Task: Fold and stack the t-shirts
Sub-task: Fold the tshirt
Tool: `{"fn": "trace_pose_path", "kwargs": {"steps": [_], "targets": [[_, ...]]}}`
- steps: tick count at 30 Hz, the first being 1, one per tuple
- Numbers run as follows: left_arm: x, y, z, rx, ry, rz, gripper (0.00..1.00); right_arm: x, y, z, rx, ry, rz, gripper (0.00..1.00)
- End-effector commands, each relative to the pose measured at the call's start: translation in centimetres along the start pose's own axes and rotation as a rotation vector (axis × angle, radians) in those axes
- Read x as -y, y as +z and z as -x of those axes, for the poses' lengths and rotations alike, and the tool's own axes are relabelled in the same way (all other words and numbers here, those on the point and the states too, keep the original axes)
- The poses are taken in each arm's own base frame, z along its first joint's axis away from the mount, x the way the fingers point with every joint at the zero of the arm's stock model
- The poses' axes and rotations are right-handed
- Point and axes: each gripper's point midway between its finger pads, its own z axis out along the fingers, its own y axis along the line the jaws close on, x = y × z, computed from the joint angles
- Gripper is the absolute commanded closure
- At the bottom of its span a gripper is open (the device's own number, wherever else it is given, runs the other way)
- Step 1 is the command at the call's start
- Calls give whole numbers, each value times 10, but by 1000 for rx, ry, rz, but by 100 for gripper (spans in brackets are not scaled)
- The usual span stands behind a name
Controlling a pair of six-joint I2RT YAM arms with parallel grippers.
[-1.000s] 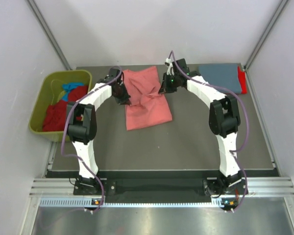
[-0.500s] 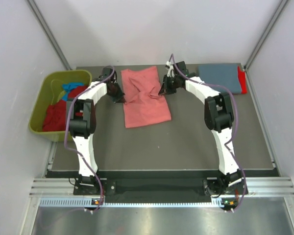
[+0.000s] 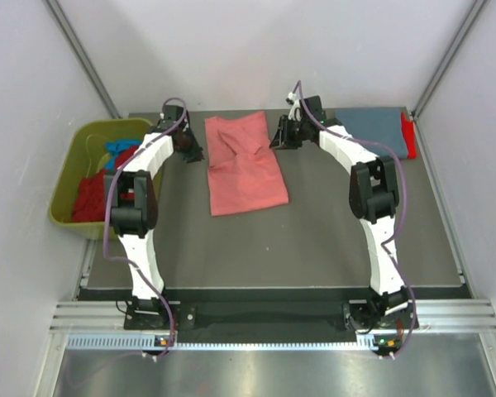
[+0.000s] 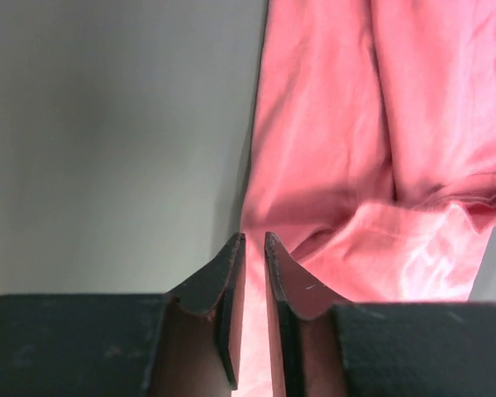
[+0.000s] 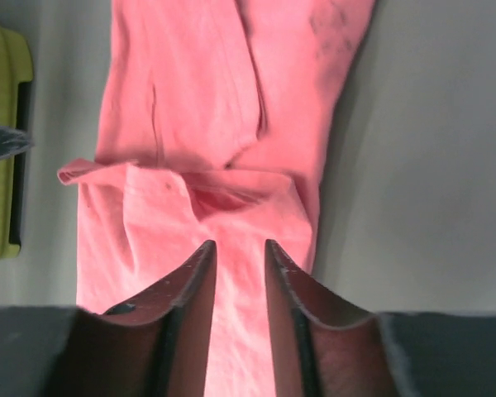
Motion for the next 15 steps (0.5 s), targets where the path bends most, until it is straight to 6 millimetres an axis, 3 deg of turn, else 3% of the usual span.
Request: {"fn": "trace_pose_path", "kwargs": {"steps": [1,2,3,10,15], "targets": [[5,-36,-2,51,36,-24,80,-22,-37,29,101,-34,10,71],[21,-45,-1,68,44,-111,82,-28,-39,29,110,-40,22,73],[25,-44,-9,49,44,-150,83,-30,-42,22,103,-39,24,77],[33,-10,-61,-128,17,-254,88,-39,-31,-6,55,-30,49,85],[30,16,-60,-136,29,-237,88,-26,-13,-24,20,3,44,86]]}}
